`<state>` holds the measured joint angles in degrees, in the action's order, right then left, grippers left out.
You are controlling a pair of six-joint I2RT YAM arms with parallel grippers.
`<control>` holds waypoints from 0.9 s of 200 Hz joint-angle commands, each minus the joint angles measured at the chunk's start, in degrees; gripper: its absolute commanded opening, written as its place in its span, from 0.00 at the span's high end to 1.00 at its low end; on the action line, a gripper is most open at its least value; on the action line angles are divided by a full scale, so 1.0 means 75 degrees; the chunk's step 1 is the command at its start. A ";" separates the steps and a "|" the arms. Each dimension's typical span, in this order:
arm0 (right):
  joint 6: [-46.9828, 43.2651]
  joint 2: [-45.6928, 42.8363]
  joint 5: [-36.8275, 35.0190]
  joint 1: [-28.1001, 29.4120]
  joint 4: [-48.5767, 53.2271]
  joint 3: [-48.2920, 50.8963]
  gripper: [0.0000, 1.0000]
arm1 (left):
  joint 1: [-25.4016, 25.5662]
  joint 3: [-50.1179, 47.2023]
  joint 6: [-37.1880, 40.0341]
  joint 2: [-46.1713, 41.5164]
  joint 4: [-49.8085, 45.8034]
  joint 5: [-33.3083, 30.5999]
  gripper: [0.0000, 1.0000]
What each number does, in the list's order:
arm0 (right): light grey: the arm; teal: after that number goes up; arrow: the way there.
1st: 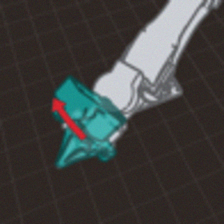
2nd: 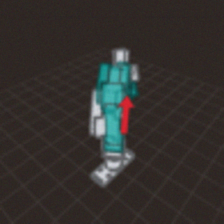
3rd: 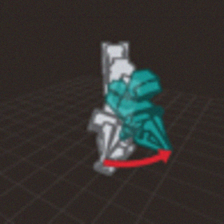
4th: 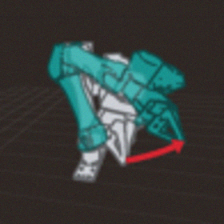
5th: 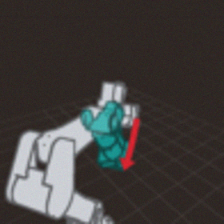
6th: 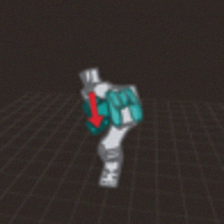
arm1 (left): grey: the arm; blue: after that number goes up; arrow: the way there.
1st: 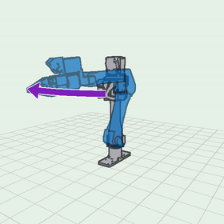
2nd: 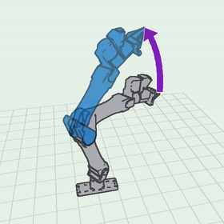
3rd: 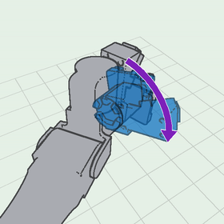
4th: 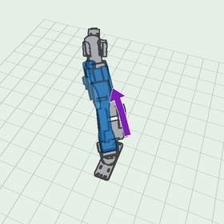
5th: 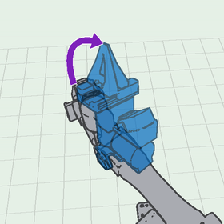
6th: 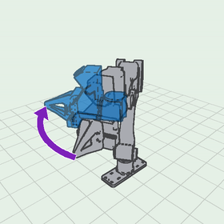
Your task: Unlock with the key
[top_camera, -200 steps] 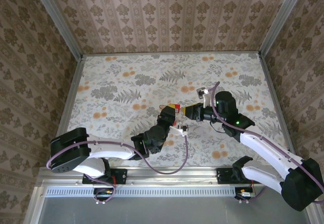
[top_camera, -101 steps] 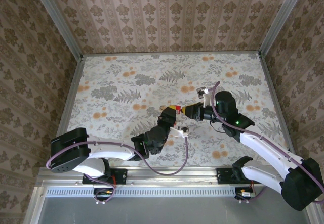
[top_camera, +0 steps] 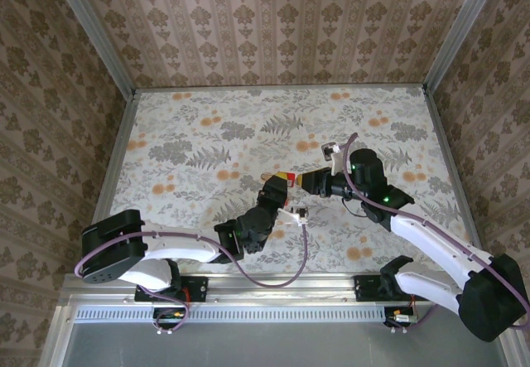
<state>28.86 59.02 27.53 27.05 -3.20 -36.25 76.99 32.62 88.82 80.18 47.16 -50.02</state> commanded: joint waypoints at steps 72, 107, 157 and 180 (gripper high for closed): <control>0.0125 -0.0093 -0.0135 0.0050 0.0342 -0.0345 0.58 | 0.0144 0.0004 0.0226 -0.0075 0.0859 -0.0131 0.75; 0.0511 -0.0466 0.0128 -0.0228 0.0830 -0.0748 0.47 | 0.0129 -0.0011 0.0181 0.0017 0.1020 -0.0084 0.75; 0.1370 -0.0729 0.0768 -0.1261 0.1248 -0.0927 0.29 | 0.0076 0.0155 0.0156 0.0232 0.1179 0.0007 0.75; 0.2308 -0.0814 0.1248 -0.1945 0.0719 -0.0445 0.19 | 0.0047 0.0261 0.0088 0.0286 0.1195 0.0058 0.75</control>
<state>37.93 53.91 31.77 16.91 3.90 -42.63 77.28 32.64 90.08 81.84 52.88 -50.15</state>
